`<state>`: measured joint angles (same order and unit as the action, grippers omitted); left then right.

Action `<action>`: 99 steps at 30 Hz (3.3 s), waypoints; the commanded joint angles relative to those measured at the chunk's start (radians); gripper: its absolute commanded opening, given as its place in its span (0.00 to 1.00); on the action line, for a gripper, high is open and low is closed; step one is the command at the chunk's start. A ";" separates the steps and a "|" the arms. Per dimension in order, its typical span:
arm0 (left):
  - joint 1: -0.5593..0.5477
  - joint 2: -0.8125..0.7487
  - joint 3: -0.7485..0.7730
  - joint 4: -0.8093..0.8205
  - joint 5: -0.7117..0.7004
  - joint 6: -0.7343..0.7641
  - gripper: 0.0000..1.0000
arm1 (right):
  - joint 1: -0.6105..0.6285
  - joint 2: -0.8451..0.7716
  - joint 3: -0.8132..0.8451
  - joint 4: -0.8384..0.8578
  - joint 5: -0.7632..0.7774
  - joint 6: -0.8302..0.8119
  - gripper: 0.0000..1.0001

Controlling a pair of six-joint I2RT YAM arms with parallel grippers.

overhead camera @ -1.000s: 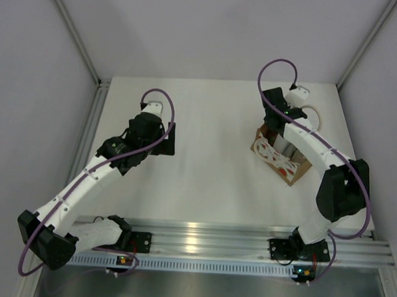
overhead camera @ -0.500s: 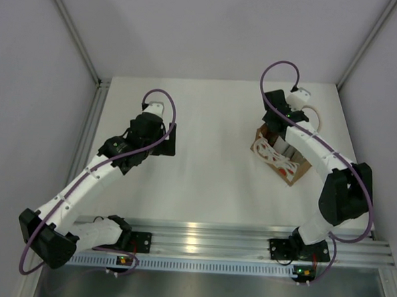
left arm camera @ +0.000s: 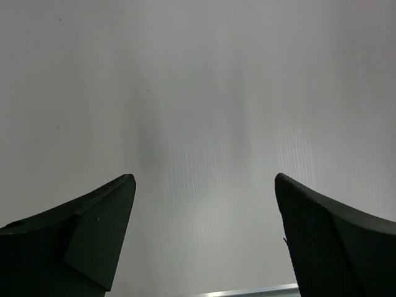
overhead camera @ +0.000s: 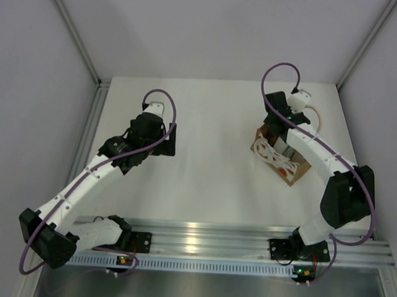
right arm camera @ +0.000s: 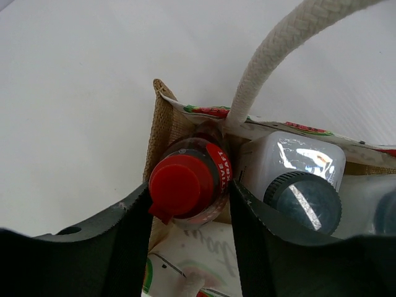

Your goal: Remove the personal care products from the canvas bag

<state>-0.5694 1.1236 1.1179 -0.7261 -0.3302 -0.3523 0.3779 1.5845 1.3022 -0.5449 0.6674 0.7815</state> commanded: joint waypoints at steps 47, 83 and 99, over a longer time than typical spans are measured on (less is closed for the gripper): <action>-0.001 0.030 -0.006 0.013 0.008 0.016 0.98 | -0.013 0.181 -0.006 0.092 -0.019 -0.021 0.49; -0.001 0.024 -0.004 0.014 0.007 0.013 0.98 | -0.011 0.003 0.118 0.069 0.038 -0.172 0.00; -0.001 0.021 -0.006 0.014 -0.007 0.015 0.98 | 0.009 -0.096 0.189 0.002 0.018 -0.246 0.00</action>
<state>-0.5694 1.1549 1.1160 -0.7261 -0.3225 -0.3447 0.3779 1.5829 1.3914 -0.5663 0.6281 0.5846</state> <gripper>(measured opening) 0.984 0.506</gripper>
